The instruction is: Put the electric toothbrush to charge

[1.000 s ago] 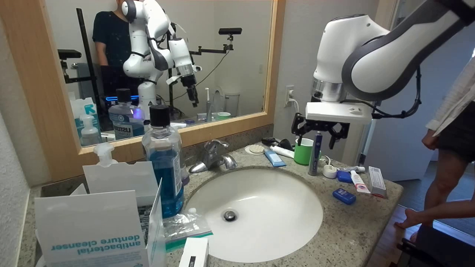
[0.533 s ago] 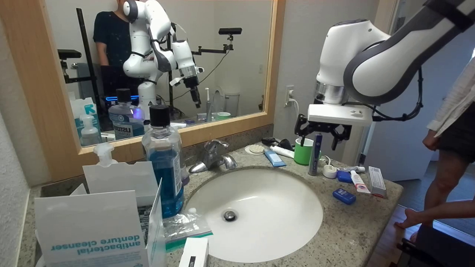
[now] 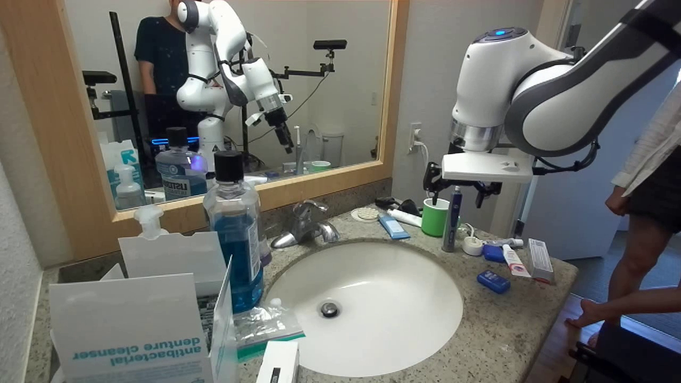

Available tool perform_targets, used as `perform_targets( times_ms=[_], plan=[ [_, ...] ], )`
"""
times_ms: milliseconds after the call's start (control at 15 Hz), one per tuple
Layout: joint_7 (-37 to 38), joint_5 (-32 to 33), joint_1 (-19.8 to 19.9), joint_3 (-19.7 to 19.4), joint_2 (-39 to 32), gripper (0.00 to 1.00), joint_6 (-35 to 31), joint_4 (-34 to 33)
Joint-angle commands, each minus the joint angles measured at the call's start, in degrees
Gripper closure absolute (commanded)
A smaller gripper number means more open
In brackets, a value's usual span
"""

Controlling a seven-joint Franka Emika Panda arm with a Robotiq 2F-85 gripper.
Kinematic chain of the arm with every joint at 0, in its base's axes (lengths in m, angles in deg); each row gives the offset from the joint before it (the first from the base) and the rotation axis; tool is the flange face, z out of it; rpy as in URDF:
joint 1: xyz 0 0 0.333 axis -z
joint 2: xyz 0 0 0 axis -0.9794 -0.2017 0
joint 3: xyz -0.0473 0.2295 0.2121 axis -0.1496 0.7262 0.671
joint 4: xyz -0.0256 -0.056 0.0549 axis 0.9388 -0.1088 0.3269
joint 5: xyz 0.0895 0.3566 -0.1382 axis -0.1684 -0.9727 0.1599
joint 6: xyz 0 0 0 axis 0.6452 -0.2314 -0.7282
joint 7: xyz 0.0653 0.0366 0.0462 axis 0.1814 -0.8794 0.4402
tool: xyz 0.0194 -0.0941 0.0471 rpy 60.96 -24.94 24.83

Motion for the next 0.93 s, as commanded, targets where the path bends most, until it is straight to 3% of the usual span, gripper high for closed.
perform_targets(
  times_ms=[0,467,867],
  plan=[
    [4.94,6.43,-0.16,-0.33,-1.44,0.00,-0.64,-1.33],
    [10.86,15.03,0.29,-0.14,-3.72,0.00,-1.07,-2.59],
    [12.79,17.58,0.17,-0.24,-4.66,0.00,-1.73,-3.29]
  ],
)
